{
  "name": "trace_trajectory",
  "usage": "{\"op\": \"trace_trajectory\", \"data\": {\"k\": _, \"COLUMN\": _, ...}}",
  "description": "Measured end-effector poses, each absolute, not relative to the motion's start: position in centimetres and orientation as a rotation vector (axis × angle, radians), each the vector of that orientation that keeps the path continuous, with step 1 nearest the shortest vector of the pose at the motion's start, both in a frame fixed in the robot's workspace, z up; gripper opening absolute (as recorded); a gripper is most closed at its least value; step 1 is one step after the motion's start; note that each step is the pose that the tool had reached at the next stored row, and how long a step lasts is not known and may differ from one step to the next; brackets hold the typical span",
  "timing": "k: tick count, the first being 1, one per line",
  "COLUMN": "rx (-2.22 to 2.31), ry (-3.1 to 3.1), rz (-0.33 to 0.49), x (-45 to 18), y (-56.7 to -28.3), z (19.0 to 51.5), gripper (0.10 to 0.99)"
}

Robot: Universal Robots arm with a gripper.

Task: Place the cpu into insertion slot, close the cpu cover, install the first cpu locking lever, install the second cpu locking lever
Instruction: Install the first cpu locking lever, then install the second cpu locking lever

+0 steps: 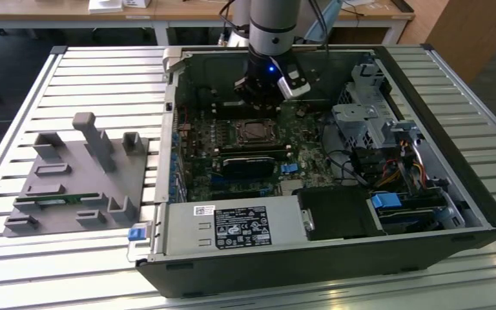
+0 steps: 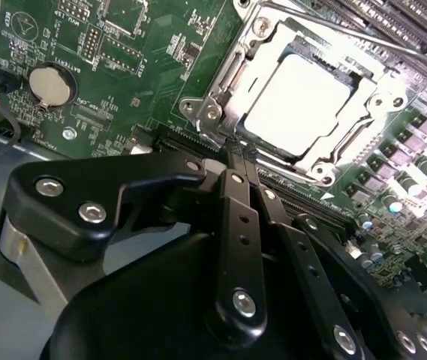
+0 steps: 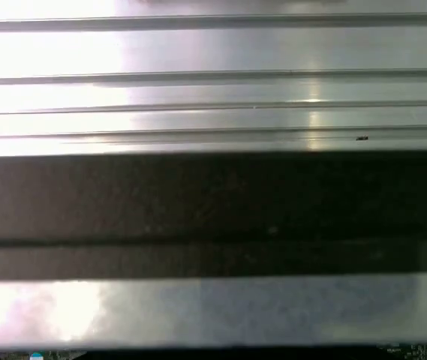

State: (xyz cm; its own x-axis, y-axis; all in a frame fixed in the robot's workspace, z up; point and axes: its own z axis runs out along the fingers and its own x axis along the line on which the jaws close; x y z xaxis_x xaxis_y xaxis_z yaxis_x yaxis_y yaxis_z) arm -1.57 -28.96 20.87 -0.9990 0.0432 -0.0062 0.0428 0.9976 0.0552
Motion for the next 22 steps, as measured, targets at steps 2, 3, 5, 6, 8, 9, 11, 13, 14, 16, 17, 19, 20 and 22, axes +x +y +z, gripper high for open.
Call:
{"op": "trace_trajectory", "data": {"k": 2, "rx": 0.067, "ry": 3.132, "rz": 0.086, "x": -1.57, "y": -29.04, "z": 20.87, "gripper": 0.106}}
{"op": "trace_trajectory", "data": {"k": 3, "rx": 0.067, "ry": 3.132, "rz": 0.086, "x": -1.57, "y": -29.07, "z": 20.86, "gripper": 0.106}}
{"op": "trace_trajectory", "data": {"k": 5, "rx": 0.067, "ry": 3.132, "rz": 0.087, "x": -1.57, "y": -29.12, "z": 20.86, "gripper": 0.106}}
{"op": "trace_trajectory", "data": {"k": 6, "rx": 0.067, "ry": 3.132, "rz": 0.087, "x": -1.57, "y": -29.13, "z": 20.86, "gripper": 0.106}}
{"op": "trace_trajectory", "data": {"k": 8, "rx": 0.067, "ry": 3.132, "rz": 0.086, "x": -1.57, "y": -29.15, "z": 20.87, "gripper": 0.106}}
{"op": "trace_trajectory", "data": {"k": 9, "rx": 0.067, "ry": 3.132, "rz": 0.086, "x": -1.57, "y": -29.17, "z": 20.86, "gripper": 0.106}}
{"op": "trace_trajectory", "data": {"k": 11, "rx": 0.067, "ry": 3.132, "rz": 0.086, "x": -1.57, "y": -29.20, "z": 20.86, "gripper": 0.106}}
{"op": "trace_trajectory", "data": {"k": 13, "rx": 0.067, "ry": 3.132, "rz": 0.086, "x": -1.57, "y": -29.23, "z": 20.86, "gripper": 0.106}}
{"op": "trace_trajectory", "data": {"k": 14, "rx": 0.067, "ry": 3.132, "rz": 0.086, "x": -1.57, "y": -29.26, "z": 20.87, "gripper": 0.106}}
{"op": "trace_trajectory", "data": {"k": 16, "rx": 0.067, "ry": 3.132, "rz": 0.086, "x": -1.57, "y": -29.31, "z": 20.86, "gripper": 0.106}}
{"op": "trace_trajectory", "data": {"k": 17, "rx": 0.067, "ry": 3.132, "rz": 0.087, "x": -1.57, "y": -29.33, "z": 20.86, "gripper": 0.106}}
{"op": "trace_trajectory", "data": {"k": 19, "rx": 0.067, "ry": 3.132, "rz": 0.086, "x": -1.57, "y": -29.38, "z": 20.86, "gripper": 0.106}}
{"op": "trace_trajectory", "data": {"k": 20, "rx": 0.067, "ry": 3.132, "rz": 0.086, "x": -1.57, "y": -29.40, "z": 20.86, "gripper": 0.106}}
{"op": "trace_trajectory", "data": {"k": 22, "rx": 0.067, "ry": 3.132, "rz": 0.086, "x": -1.57, "y": -29.46, "z": 20.86, "gripper": 0.106}}
